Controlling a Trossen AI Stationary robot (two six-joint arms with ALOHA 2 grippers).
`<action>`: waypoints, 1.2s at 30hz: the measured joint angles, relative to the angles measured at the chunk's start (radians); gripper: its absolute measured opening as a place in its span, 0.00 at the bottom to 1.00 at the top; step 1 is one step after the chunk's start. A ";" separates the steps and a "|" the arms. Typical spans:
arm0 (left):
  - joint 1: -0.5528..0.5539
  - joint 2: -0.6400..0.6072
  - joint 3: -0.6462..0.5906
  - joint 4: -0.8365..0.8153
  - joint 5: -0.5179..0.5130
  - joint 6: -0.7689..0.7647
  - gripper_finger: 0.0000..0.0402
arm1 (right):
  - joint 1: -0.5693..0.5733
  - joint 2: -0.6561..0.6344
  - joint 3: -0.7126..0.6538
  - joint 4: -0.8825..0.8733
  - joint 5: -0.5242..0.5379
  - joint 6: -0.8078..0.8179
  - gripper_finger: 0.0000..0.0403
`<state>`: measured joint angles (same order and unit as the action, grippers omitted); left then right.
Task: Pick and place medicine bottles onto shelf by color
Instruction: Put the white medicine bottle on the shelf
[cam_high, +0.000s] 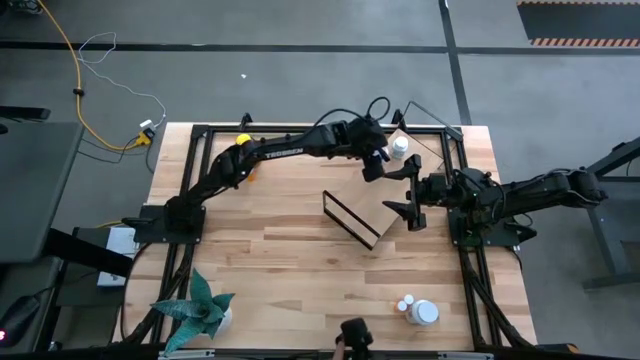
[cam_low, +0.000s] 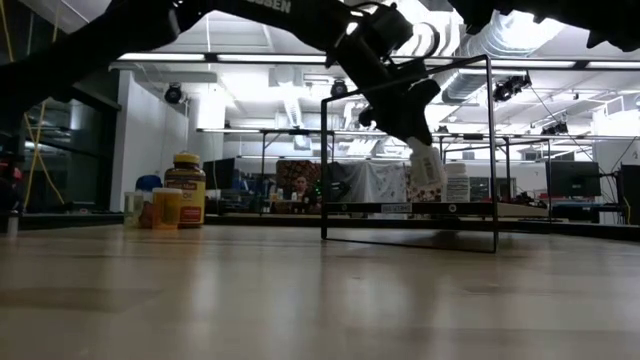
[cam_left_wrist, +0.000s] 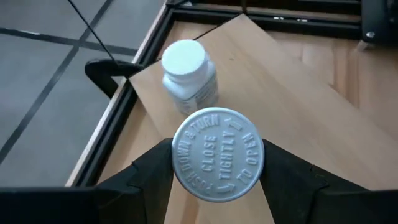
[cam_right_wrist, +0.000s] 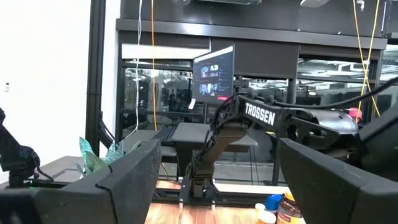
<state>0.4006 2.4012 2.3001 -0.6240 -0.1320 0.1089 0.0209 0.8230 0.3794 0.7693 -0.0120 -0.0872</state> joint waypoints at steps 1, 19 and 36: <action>0.003 0.000 0.000 0.007 0.005 0.000 0.49 | 0.001 0.000 0.000 0.000 0.000 0.000 0.77; 0.012 0.005 -0.029 0.061 0.171 0.079 0.49 | 0.015 0.000 0.000 0.006 0.000 -0.001 0.77; 0.009 0.056 -0.030 0.112 0.143 0.105 0.49 | 0.015 0.000 0.000 0.004 0.000 -0.008 0.77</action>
<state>0.4091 2.4573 2.2700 -0.5116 0.0113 0.2134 0.0357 0.8230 0.3794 0.7734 -0.0116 -0.0948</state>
